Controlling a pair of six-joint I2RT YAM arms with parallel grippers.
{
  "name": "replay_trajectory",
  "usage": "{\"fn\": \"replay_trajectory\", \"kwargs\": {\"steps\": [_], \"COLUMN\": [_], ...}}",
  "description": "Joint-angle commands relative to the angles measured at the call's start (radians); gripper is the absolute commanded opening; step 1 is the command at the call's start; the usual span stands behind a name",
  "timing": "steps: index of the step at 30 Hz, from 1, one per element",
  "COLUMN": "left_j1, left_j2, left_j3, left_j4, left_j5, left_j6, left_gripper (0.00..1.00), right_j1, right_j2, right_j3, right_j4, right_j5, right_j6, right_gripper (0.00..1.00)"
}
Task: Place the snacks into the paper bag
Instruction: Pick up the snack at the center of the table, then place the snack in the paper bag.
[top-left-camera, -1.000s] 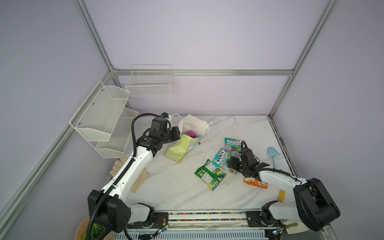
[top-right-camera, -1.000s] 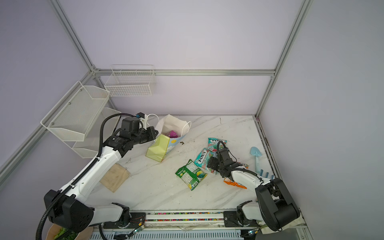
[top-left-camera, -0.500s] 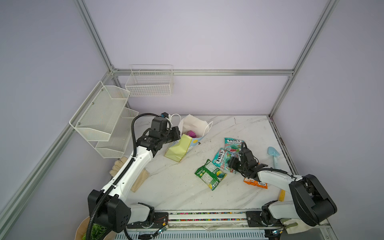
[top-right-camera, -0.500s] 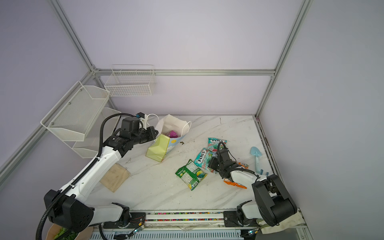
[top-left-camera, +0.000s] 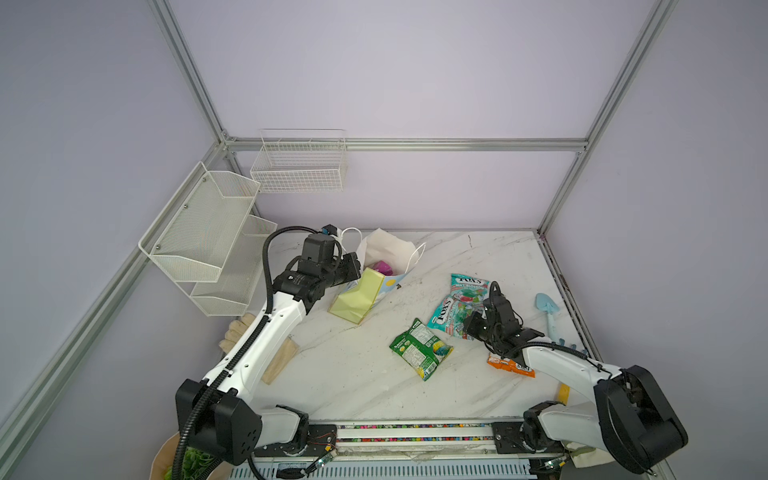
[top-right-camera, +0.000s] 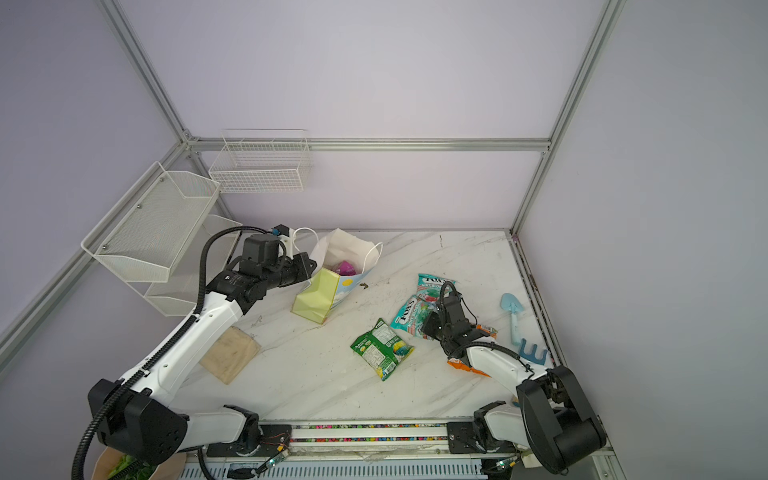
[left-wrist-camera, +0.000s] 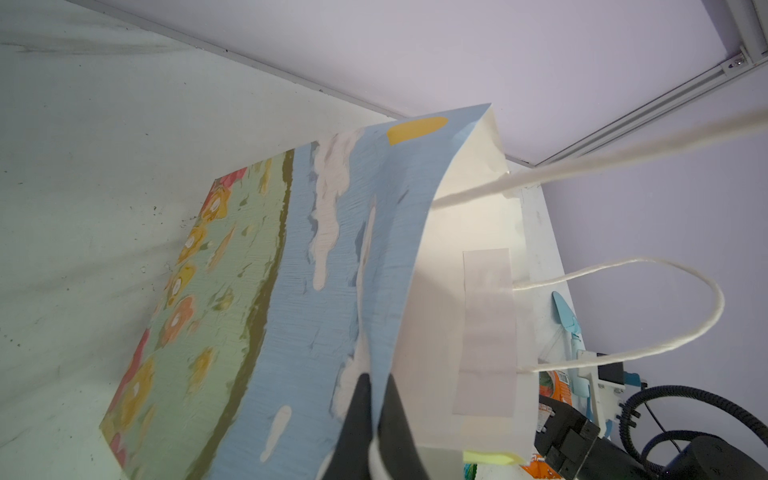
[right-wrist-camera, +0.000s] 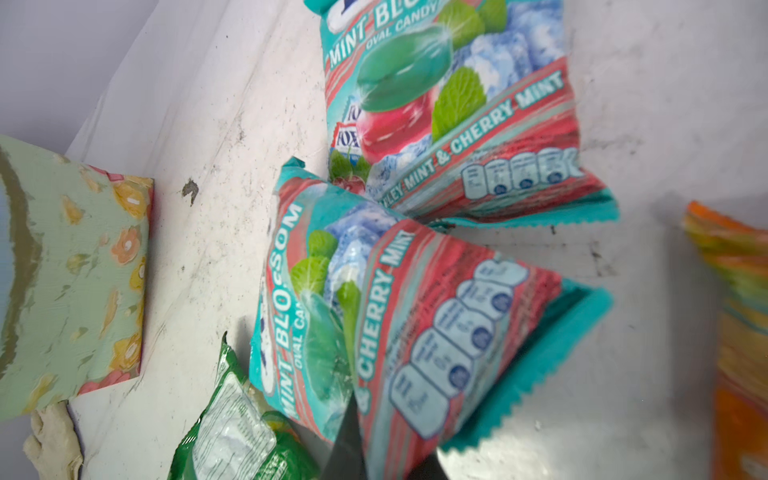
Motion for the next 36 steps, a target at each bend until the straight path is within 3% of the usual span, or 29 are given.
{"fn": "replay_trajectory", "kwargs": {"steps": [1, 16, 29, 36], "left_j1": [-0.004, -0.016, -0.053, -0.07], "left_j2": [-0.008, -0.007, 0.009, 0.021], "left_j3": [0.0, 0.003, 0.011, 0.017], "left_j4": [0.001, 0.003, 0.005, 0.008], "left_j5": [0.011, 0.007, -0.021, -0.028], "left_j6": [0.009, 0.009, 0.006, 0.002], "left_gripper": [0.0, 0.0, 0.0, 0.0], "right_j1": [-0.004, -0.004, -0.004, 0.006], "right_j2": [-0.079, -0.245, -0.189, -0.136], "right_j3": [0.075, 0.392, 0.698, 0.762], "right_j4": [-0.087, -0.315, -0.411, -0.421], "right_j5": [0.039, 0.054, 0.014, -0.015], "right_j6": [0.0, -0.068, -0.15, -0.175], "right_gripper": [0.01, 0.0, 0.0, 0.0]}}
